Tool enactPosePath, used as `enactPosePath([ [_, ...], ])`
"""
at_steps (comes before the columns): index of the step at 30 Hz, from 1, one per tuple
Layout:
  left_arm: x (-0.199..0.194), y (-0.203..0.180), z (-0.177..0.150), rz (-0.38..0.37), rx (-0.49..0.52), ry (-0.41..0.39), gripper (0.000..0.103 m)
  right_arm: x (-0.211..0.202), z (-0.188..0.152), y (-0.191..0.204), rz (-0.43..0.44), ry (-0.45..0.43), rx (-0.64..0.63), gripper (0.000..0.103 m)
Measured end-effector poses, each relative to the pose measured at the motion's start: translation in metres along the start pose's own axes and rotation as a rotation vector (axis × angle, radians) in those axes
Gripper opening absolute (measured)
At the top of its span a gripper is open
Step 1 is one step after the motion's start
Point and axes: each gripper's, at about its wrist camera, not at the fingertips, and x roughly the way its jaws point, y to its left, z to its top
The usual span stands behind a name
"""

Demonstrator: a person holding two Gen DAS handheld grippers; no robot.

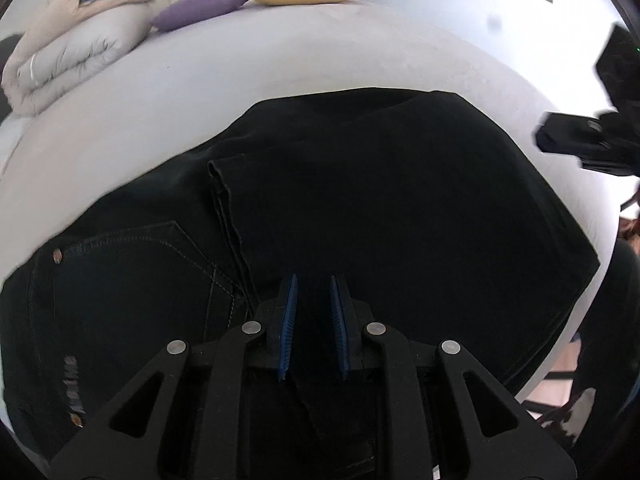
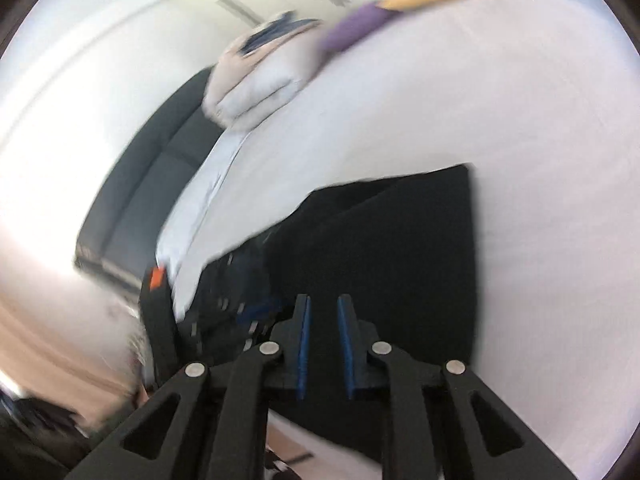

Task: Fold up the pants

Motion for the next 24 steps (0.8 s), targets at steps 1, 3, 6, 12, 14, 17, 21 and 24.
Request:
enactPosePath([
  [1,0.0,0.006,0.0,-0.011,-0.016,0.003,0.016,0.001,0.01,-0.011,0.012,0.005,0.033,0.017],
  [3,0.004,0.004,-0.003,-0.019,-0.023,0.006,0.016,0.007,0.028,-0.029,0.037,0.006,0.09,0.017],
  [6,0.005,0.003,-0.005,-0.011,-0.013,-0.002,0.016,0.023,0.049,-0.05,0.049,0.029,0.142,0.017],
  [12,0.005,0.009,-0.01,-0.035,-0.031,-0.011,0.016,0.045,0.051,-0.085,0.018,0.085,0.231,0.0],
  [14,0.004,0.006,-0.013,-0.037,-0.03,-0.012,0.016,0.044,0.04,-0.082,0.024,0.101,0.223,0.0],
  [17,0.003,0.015,-0.018,-0.042,-0.032,-0.015,0.016,0.045,0.021,-0.076,0.031,0.142,0.193,0.0],
  [21,0.009,0.021,-0.022,-0.049,-0.037,-0.021,0.016,0.032,-0.012,-0.07,0.068,0.179,0.199,0.0],
  [24,0.011,0.023,-0.024,-0.051,-0.037,-0.022,0.016,0.022,-0.041,-0.059,0.088,0.217,0.192,0.0],
])
